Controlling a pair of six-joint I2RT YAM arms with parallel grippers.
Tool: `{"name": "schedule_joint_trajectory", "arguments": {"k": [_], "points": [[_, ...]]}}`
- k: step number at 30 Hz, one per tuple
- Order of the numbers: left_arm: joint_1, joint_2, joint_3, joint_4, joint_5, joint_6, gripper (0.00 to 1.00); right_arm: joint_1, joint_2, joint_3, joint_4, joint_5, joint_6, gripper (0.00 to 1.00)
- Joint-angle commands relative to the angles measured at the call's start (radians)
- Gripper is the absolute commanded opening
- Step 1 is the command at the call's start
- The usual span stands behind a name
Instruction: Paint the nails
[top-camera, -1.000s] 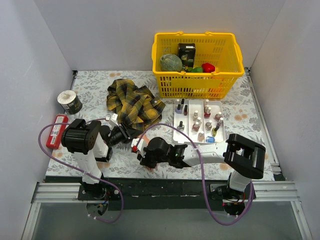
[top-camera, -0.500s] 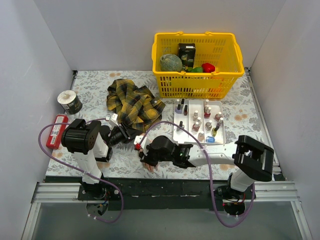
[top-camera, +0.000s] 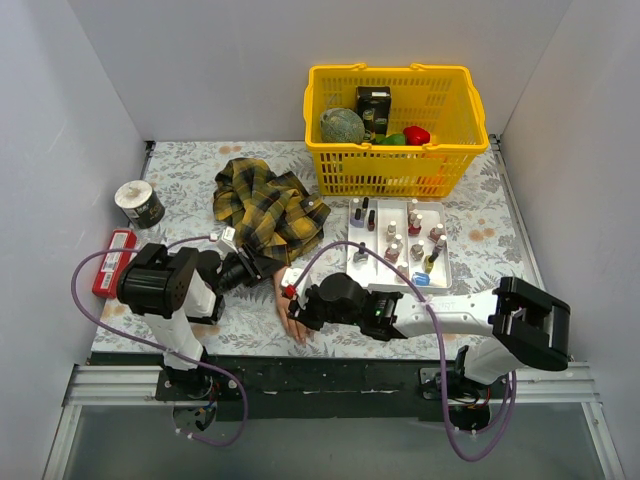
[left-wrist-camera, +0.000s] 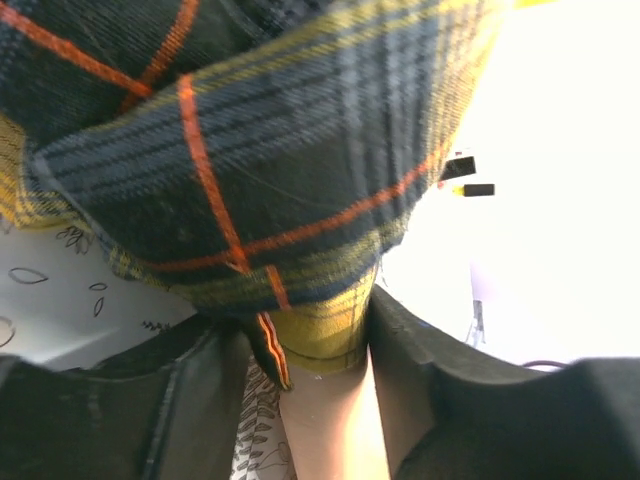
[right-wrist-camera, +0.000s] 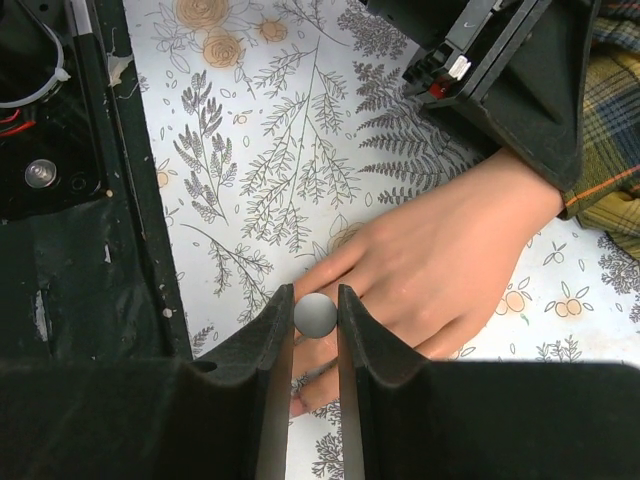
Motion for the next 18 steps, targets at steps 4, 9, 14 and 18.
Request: {"name": "schedule_joint_trajectory", "arguments": {"k": [4, 9, 14, 18], "points": [[-0.002, -0.117, -0.012, -0.183, -0.139, 0.106, 0.63, 0.002, -0.100, -0.045, 0.077, 0.034, 0.022, 0.01], [-0.009, -0.184, -0.009, -0.298, -0.230, 0.110, 0.80, 0.002, -0.186, -0.092, 0.081, 0.073, 0.054, 0.01], [-0.019, -0.250, -0.006, -0.423, -0.288, 0.104, 0.82, 0.002, -0.270, -0.146, 0.077, 0.149, 0.082, 0.01], [-0.037, -0.324, -0.037, -0.458, -0.330, 0.078, 0.84, 0.002, -0.339, -0.169, 0.066, 0.199, 0.103, 0.01]]}}
